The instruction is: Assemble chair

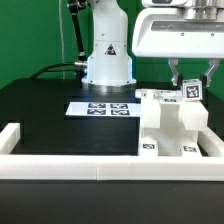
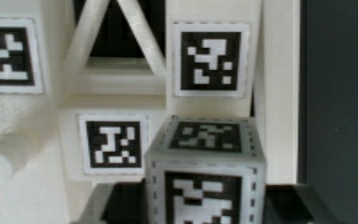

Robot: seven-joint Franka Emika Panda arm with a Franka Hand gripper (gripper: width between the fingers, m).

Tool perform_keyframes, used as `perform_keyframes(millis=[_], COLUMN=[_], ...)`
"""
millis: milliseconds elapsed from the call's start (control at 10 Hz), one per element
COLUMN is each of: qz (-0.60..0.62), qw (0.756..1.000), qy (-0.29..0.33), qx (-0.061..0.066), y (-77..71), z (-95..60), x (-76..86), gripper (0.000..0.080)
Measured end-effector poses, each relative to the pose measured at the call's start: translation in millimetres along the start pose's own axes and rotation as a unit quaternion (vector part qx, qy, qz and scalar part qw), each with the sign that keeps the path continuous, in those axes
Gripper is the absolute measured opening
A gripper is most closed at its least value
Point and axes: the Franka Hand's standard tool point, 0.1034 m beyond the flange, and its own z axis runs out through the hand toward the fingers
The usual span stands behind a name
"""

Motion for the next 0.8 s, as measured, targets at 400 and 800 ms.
perform_keyframes(millis=[400, 800], qz=[0.125, 0.311], qw=[0.992, 0.95], qy=[-0.001, -0.009], qx=[0.001, -0.003], y=[-0.2, -2.9], z=[0.3, 1.0], x=[-0.6, -2.2], gripper=[0.0284, 0.0285])
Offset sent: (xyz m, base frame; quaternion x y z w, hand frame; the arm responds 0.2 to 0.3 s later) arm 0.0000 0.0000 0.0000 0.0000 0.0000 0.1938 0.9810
